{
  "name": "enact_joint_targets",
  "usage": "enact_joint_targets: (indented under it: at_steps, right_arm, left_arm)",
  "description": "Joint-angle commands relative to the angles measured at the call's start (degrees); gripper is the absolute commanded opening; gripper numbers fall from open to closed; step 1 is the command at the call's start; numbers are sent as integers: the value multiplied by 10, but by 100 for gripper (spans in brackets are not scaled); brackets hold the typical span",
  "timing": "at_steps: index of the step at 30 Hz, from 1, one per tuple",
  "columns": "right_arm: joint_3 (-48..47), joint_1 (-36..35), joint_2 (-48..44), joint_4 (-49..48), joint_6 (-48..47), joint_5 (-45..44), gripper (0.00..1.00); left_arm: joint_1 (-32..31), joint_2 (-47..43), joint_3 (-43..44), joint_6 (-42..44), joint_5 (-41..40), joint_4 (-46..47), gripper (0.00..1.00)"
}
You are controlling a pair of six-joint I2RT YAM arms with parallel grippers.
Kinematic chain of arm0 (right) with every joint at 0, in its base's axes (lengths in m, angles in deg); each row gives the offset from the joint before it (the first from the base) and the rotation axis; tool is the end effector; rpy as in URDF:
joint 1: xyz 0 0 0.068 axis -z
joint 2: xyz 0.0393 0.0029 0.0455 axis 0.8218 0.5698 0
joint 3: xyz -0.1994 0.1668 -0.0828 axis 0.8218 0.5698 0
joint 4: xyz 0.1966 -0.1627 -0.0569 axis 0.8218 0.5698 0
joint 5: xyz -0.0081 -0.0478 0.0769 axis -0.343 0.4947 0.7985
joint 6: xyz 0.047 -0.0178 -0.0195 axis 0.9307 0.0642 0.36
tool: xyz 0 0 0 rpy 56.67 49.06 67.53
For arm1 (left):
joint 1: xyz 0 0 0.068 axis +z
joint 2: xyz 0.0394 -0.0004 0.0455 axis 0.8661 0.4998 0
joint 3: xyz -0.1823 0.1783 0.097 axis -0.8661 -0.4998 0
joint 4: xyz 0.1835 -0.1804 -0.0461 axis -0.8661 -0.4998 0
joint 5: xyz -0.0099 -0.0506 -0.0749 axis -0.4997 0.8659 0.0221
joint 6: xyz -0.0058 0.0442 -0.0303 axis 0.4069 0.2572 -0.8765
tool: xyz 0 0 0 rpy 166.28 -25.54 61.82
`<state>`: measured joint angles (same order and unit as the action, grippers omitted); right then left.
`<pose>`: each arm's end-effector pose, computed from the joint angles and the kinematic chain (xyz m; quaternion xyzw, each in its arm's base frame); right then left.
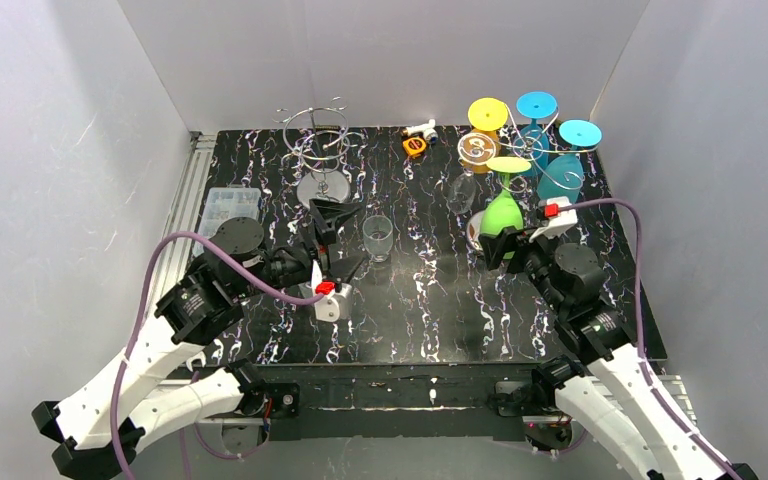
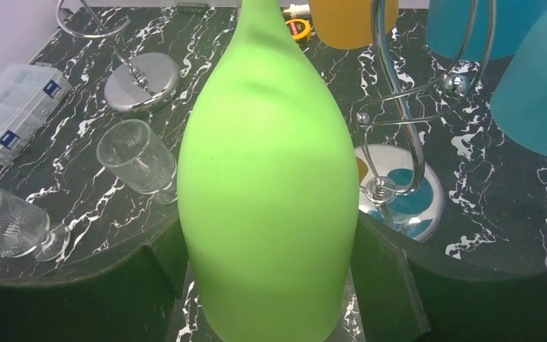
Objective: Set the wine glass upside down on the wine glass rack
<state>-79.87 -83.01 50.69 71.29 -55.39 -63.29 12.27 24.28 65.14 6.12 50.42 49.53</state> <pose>0.1338 0.0634 0.3155 -0.0443 0.7361 0.1662 0.6547 0.0984 -0.1279 0.4286 0.6607 0.2657 -0.0163 0.7019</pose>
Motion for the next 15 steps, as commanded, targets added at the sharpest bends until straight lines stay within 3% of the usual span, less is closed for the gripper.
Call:
enact_joint_targets:
  at_steps: [1, 15]
  right_arm:
    - [2, 0, -32, 9, 11, -10, 62]
    - [25, 1, -90, 32, 50, -42, 63]
  left_arm:
    - [-2, 5, 18, 4, 10, -5, 95]
    - [-2, 13, 15, 19, 6, -5, 95]
